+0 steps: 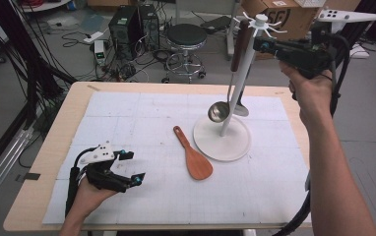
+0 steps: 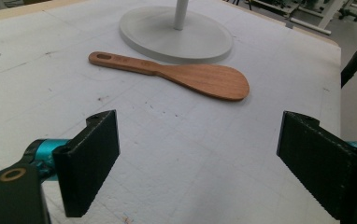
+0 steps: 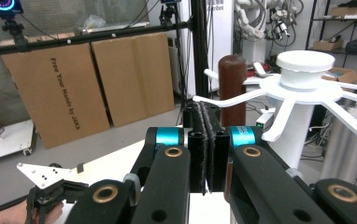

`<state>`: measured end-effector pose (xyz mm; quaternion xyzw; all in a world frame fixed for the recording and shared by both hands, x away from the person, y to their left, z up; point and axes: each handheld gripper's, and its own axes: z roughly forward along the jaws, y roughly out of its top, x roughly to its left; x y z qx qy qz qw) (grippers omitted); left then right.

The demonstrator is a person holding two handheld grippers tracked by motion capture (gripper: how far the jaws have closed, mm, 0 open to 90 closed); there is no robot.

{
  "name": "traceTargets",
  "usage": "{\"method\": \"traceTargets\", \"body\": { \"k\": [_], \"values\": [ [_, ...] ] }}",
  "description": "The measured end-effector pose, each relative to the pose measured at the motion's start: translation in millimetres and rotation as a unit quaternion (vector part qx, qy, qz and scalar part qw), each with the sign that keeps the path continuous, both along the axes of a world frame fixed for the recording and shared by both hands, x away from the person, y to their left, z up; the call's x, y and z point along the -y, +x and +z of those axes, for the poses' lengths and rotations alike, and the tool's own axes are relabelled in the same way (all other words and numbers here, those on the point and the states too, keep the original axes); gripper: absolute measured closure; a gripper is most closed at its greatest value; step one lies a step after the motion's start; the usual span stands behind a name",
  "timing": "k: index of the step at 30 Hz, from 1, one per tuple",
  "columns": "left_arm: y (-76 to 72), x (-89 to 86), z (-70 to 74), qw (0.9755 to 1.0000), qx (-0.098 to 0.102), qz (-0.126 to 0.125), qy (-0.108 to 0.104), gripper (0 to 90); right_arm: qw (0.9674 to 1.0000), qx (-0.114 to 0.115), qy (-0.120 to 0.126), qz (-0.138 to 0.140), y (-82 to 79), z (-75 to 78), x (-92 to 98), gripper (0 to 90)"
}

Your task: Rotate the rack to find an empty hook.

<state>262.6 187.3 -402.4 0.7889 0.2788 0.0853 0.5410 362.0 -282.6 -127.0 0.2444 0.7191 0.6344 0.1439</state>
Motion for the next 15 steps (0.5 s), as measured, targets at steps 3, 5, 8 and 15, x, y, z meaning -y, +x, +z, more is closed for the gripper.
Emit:
{"method": "traceTargets", "body": {
  "k": [3, 5, 8, 15],
  "values": [
    [0.1, -0.8, 0.9, 1.0000, 0.003, -0.002, -0.001, 13.7, 1.0000, 0.001, -0.006, 0.001, 0.4, -0.6, 0.0, 89.5],
    [-0.1, -0.5, 0.7, 1.0000, 0.003, 0.002, -0.002, 13.8, 1.0000, 0.001, -0.004, 0.001, -0.8, -0.2, 2.3, 89.5],
    [-0.1, -0.6, 0.7, 1.0000, 0.003, 0.000, 0.000, 13.7, 1.0000, 0.001, -0.002, 0.000, -3.1, -1.0, 6.7, 89.5],
    [-0.3, -0.4, 0.4, 1.0000, 0.002, -0.003, -0.001, 13.7, 0.9999, -0.002, 0.006, -0.009, -7.9, -8.1, 22.5, 89.5]
  ]
}}
